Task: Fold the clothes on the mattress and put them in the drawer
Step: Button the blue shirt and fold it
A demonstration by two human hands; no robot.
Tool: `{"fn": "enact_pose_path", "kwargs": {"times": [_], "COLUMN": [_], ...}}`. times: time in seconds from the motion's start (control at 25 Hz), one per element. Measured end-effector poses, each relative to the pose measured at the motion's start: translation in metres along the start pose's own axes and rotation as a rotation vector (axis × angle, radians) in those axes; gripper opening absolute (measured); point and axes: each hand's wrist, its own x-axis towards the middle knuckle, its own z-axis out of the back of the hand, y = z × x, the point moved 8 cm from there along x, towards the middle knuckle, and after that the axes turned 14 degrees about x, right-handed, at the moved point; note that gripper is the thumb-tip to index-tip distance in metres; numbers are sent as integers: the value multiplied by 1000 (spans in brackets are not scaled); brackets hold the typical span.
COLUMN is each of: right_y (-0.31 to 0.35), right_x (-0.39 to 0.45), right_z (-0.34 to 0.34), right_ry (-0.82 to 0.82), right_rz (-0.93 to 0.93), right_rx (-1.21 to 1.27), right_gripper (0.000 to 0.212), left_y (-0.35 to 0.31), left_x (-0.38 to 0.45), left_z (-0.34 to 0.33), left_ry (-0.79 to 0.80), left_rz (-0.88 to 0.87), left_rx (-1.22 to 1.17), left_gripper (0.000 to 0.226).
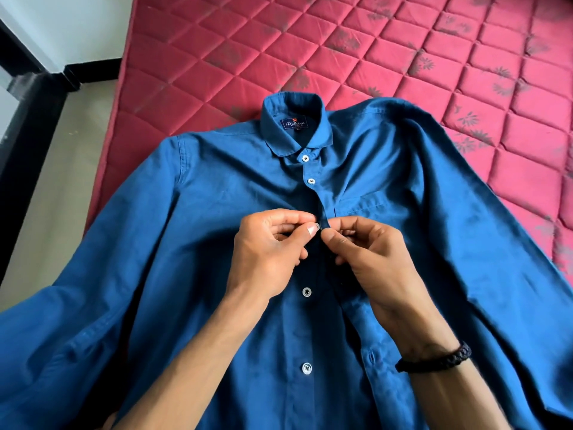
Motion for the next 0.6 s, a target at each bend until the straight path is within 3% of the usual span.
{"fn": "enact_pose_path", "kwargs": {"times": [0.16,0.44,0.6], "right_y": [-1,0,0], "right_x": [3,-3,-5], "right_z": [1,-6,-3], "right_ry": [50,-68,-106], "right_rz": [-21,199,199], "right_rx": [-20,-268,-301], "right_gripper": [15,4,9], "left_y": [1,-5,-7], "left_x": [0,-3,-3], "left_z": [0,-4,2], "left_ry": [-4,19,-22], "left_rz": [1,-1,-57], "left_rx": [10,30,66], "left_gripper": [9,16,18]}}
